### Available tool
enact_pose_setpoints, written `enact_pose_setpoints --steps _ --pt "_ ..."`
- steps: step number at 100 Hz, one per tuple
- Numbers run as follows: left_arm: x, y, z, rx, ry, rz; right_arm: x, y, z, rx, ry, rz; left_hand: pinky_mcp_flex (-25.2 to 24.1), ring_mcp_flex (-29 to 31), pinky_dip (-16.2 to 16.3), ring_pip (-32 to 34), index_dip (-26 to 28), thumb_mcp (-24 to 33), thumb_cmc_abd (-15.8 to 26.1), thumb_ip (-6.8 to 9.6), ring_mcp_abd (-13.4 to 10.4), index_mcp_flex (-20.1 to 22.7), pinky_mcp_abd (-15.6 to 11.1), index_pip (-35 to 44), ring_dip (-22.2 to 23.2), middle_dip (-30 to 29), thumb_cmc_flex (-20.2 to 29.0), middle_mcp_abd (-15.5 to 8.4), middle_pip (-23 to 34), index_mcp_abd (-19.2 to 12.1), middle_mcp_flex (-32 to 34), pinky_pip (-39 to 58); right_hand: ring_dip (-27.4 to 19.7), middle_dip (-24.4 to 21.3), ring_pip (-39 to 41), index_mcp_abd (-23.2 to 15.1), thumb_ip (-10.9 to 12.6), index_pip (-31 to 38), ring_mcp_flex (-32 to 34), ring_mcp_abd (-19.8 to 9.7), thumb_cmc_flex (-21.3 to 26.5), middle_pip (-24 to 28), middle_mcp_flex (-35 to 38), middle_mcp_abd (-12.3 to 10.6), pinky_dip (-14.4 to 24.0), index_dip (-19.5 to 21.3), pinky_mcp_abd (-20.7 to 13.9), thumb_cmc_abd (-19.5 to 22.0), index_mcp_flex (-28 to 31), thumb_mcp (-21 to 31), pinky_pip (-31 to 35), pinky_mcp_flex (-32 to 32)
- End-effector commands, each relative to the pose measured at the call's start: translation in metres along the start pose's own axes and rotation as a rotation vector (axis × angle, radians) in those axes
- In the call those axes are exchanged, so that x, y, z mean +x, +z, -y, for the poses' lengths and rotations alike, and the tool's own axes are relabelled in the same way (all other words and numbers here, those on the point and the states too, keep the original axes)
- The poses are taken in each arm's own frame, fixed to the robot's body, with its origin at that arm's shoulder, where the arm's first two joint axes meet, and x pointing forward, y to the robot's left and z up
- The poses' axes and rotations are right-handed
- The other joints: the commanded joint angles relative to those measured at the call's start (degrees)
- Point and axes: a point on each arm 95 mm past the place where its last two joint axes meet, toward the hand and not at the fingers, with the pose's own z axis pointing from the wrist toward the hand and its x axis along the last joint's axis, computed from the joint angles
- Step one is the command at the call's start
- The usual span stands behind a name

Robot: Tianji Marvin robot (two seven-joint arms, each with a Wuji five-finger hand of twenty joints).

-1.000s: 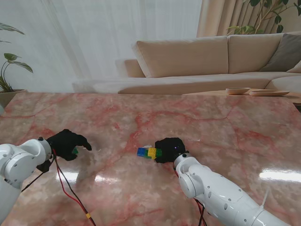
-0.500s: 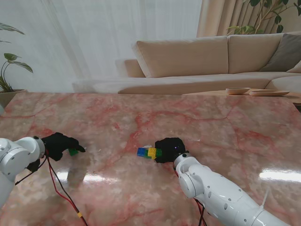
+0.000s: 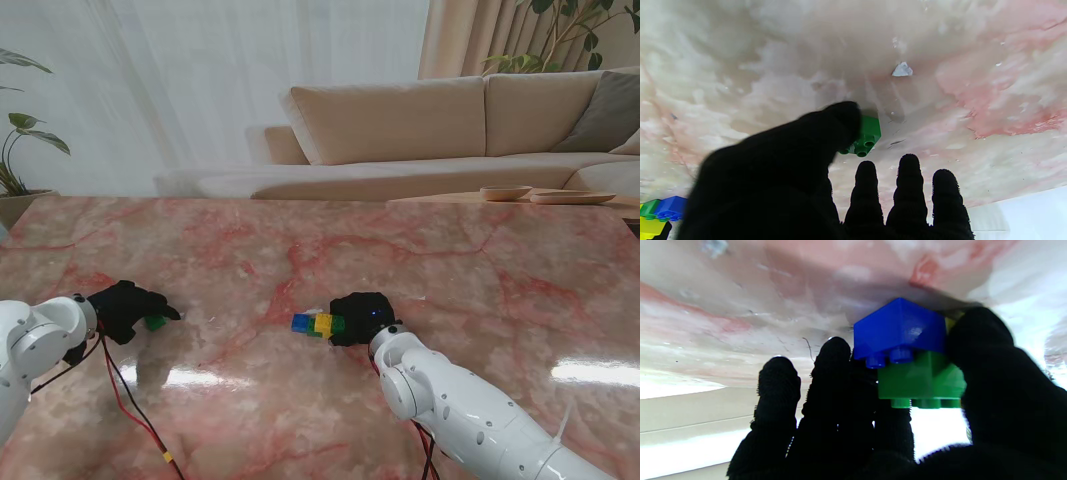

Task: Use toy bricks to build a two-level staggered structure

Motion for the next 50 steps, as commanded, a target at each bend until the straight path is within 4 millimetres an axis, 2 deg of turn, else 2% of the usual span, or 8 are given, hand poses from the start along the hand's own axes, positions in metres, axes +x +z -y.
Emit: enact_pose_setpoints --steps 1,9,11,18,20,26,40,50 --pt "-0.001 0.002 -0.008 -0.012 0.011 0.008 -0.003 -0.011 0.03 0.093 0.002 0.013 0.18 1.18 0.82 2.12 1.37 2.67 -1.87 -1.21 -1.14 -1.96 -0.35 2.11 1.38 1.6 -2.27 0.74 -1.52 -0.91 -2.25 2.08 1.34 -1.18 1.44 -3.95 0.02 -6.84 1.73 -2.12 2.39 -1.79 0.82 -0.78 -1.0 -7.98 -1.04 1.18 1.81 2.9 2.69 0.05" --pt "-0.003 0.003 -0.011 -0.011 0.024 0.021 -0.003 -0.012 0.03 0.095 0.003 0.013 0.32 1.42 0.31 2.64 2.45 3.24 -2.43 -1.41 -1.15 -2.42 -0.36 1.91 1.98 2.49 -4.13 0.84 -1.78 -0.67 -2.4 2.51 1.34 -1.18 1.43 -3.95 -0.03 -6.81 1.74 -2.09 2.39 -1.79 0.86 -0.78 -1.01 -8.0 -1.04 1.15 1.81 3.0 2.7 0.05" --pt "-0.004 0.004 -0.012 -0.01 0.025 0.025 -0.002 -0.012 0.03 0.095 0.003 0.013 0.24 1.55 -0.31 2.79 5.7 3.64 -2.82 -1.73 -1.15 -2.58 -0.35 1.13 2.41 3.66 -4.8 0.88 -2.17 -0.59 -2.47 3.33 1.34 -1.19 1.42 -3.94 -0.05 -6.8 1.74 -2.08 2.37 -1.8 0.83 -0.78 -1.01 -8.0 -1.04 1.17 1.81 3.0 2.7 0.05" --pt "-0.006 0.005 -0.015 -0.006 0.03 0.038 -0.002 -0.012 0.03 0.095 0.005 0.012 0.35 1.67 -0.37 3.13 7.24 3.72 -3.11 -1.64 -1.04 -3.06 -0.32 0.48 2.67 4.12 -6.08 1.18 -2.15 0.14 -2.71 3.95 1.33 -1.19 1.42 -3.9 -0.1 -6.77 1.77 -2.11 2.38 -1.8 0.83 -0.73 -1.01 -8.02 -1.04 1.12 1.82 3.04 2.7 0.05" --pt "-0.006 0.005 -0.016 -0.004 0.031 0.041 -0.002 -0.012 0.03 0.095 0.005 0.012 0.25 1.67 -0.84 3.41 10.74 3.51 -3.17 -1.65 -1.05 -2.96 -0.35 -1.76 2.87 4.93 -6.7 1.28 -2.49 0.46 -2.72 4.63 1.33 -1.19 1.42 -3.88 -0.11 -6.78 1.78 -2.11 2.36 -1.79 0.83 -0.71 -1.01 -8.03 -1.04 1.14 1.79 3.04 2.7 0.05" --pt "-0.007 0.007 -0.018 0.002 0.029 0.051 -0.002 -0.012 0.03 0.096 0.006 0.011 0.35 1.9 -0.93 3.61 11.66 3.1 -3.25 -1.74 -1.08 -3.36 -0.34 -2.16 2.96 5.18 -7.51 1.2 -2.35 0.54 -2.69 4.83 1.33 -1.19 1.42 -3.93 -0.15 -6.76 1.77 -2.05 2.35 -1.8 0.86 -0.77 -1.01 -8.06 -1.04 1.1 1.82 3.08 2.7 0.04" --pt "-0.01 0.012 -0.024 0.029 0.036 0.078 -0.001 -0.011 0.031 0.101 0.011 0.006 0.55 2.96 -1.41 5.0 20.83 0.52 -2.67 -1.91 -1.07 -4.07 -0.2 -3.85 3.77 6.09 -9.69 0.92 -0.52 0.96 -2.2 7.17 1.34 -1.21 1.41 -3.89 -0.21 -6.71 1.77 -2.04 2.37 -1.83 0.87 -0.82 -1.01 -8.09 -1.04 1.04 1.85 3.2 2.7 0.04" --pt "-0.011 0.015 -0.028 0.054 0.031 0.095 -0.001 -0.012 0.031 0.104 0.013 0.005 0.58 4.59 -1.48 6.46 29.14 -0.28 -2.31 -2.0 -0.86 -4.51 0.07 -0.67 4.69 6.47 -10.37 0.45 2.27 0.32 -1.45 10.28 1.34 -1.23 1.41 -3.89 -0.27 -6.72 1.77 -2.04 2.34 -1.84 0.94 -0.72 -1.02 -8.15 -1.04 1.05 1.83 3.25 2.7 0.04"
